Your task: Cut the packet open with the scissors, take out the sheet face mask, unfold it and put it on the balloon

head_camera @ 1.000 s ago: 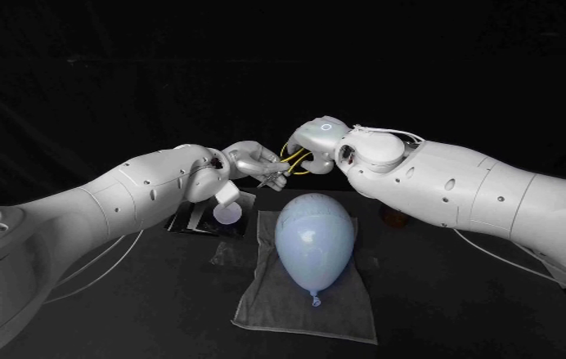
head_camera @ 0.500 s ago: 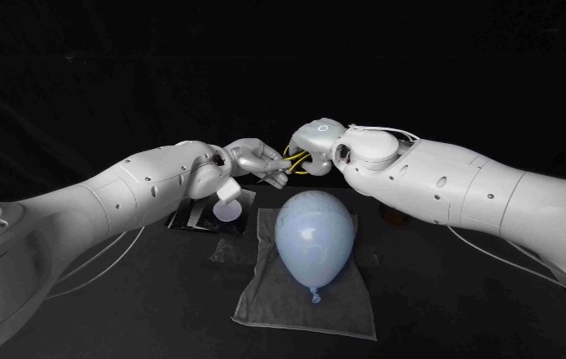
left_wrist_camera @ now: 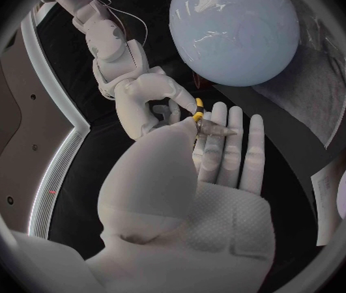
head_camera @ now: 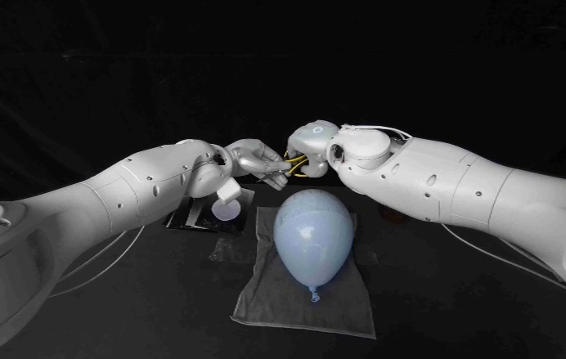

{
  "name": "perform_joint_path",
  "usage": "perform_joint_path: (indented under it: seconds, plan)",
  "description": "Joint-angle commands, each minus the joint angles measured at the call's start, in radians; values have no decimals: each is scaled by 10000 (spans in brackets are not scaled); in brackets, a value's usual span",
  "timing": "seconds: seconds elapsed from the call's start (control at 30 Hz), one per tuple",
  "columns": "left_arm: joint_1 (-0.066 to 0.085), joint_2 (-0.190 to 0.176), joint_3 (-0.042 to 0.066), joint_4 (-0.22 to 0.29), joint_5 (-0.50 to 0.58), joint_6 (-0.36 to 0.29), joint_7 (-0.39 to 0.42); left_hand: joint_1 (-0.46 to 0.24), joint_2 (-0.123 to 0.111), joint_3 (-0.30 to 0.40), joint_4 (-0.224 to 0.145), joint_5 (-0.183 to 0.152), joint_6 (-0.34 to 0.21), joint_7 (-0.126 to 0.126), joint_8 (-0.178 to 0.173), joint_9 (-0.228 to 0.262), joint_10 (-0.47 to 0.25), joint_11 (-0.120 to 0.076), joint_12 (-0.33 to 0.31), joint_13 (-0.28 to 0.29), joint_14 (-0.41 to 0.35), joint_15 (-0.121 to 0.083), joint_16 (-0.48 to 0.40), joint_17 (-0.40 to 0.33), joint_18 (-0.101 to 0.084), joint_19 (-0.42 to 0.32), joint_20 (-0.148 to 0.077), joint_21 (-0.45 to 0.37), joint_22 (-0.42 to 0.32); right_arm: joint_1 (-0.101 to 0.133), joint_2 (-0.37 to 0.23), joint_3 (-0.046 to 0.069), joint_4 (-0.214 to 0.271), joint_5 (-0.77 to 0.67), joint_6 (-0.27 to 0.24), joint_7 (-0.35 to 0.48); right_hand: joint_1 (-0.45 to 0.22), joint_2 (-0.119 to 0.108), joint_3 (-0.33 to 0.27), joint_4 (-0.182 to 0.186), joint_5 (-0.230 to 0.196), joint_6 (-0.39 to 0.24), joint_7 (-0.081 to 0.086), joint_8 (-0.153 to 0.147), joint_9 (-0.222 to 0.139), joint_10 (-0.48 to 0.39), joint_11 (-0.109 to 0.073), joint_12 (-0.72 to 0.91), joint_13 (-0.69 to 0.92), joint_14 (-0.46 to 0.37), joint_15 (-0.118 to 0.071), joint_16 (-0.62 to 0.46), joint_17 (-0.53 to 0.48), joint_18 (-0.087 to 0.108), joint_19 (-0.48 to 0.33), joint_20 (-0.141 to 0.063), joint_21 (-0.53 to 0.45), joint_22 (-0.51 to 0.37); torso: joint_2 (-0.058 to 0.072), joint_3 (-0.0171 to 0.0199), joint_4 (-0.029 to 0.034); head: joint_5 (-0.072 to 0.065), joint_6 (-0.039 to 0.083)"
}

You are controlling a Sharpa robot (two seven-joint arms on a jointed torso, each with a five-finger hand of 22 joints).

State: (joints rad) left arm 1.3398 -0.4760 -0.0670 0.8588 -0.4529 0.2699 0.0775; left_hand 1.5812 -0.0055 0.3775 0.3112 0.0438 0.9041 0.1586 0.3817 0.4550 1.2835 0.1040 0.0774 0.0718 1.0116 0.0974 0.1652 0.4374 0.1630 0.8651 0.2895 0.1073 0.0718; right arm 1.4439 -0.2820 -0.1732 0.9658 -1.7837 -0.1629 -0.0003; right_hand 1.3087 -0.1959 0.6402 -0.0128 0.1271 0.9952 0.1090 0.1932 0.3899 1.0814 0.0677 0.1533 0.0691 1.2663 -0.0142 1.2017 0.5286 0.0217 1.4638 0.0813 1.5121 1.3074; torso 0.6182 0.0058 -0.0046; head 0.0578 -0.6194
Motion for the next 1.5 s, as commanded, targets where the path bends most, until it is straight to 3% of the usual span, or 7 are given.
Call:
perform_joint_path:
  seconds: [0.03,0.1,0.33,0.97,1.27,1.4,1.5]
  plan:
    - [100,124,56,65,170,297,367,-95,-20,759,-677,49,43,-74,47,4,44,-8,-31,-3,33,-7,-44,20,106,98,-1,33,14,-71,163,-67,-58,-334,483,279,-102,50,-53,13,-411,89,75,58,68,428,-45,-47,61,8,57,195,227,-125,991,-27,244,2173,7,1,1,-35,-17]
    - [104,143,47,61,154,315,367,-95,-20,759,-677,49,43,-74,47,4,44,-8,-31,-3,33,-7,-44,20,106,98,-1,33,14,-78,209,-80,-113,-392,337,254,-241,44,-200,108,-795,232,97,145,130,858,-32,96,153,166,67,388,632,-217,1070,-23,587,2634,9,2,7,-49,-12]
    - [120,176,26,66,108,356,362,-103,-22,774,-683,48,46,-77,52,11,50,-10,-30,-2,38,-8,-42,25,106,98,0,32,13,-94,259,-101,-185,-487,-12,226,139,269,-364,-83,-788,593,-41,377,348,2365,-359,550,448,516,-193,607,1137,-217,1070,-163,587,2634,23,-6,13,-64,9]
    - [135,211,20,-40,652,593,381,-123,-51,818,-711,48,51,-94,63,33,57,-21,-33,-2,45,-13,-41,40,97,82,5,21,6,-156,293,-149,-210,-526,-352,309,198,824,-619,-134,-787,1066,-202,706,741,3604,-557,584,597,763,-374,399,1140,-217,1070,-373,587,2634,20,-10,1,-105,-12]
    - [135,202,27,97,988,763,419,-138,-55,844,-719,48,55,-101,69,44,60,-26,-35,-3,48,-15,-42,48,91,70,6,13,2,-230,319,-207,-286,-356,-72,489,6,738,-582,-44,-785,-586,186,-299,361,2045,-152,-745,130,805,-50,196,924,-217,1070,-188,587,2634,26,-10,-1,-95,-18]
    - [134,170,66,227,1177,765,474,-144,-55,854,-721,47,58,-104,72,49,63,-29,-35,-3,49,-16,-41,51,89,66,7,10,0,-248,318,-227,-314,-275,125,532,31,811,-437,-54,-786,-382,200,-227,343,971,164,-943,-81,700,181,115,802,-217,1070,-35,587,2634,30,-12,1,-108,-13]
    - [135,124,91,309,1245,683,522,-149,-50,865,-724,47,60,-107,75,54,66,-30,-35,-3,50,-17,-41,54,88,64,7,8,-1,-253,306,-234,-326,-238,299,577,65,823,-379,-96,-788,-328,232,-209,335,750,199,-940,-77,711,230,127,771,-217,1070,15,587,2634,31,-16,-8,-111,-17]
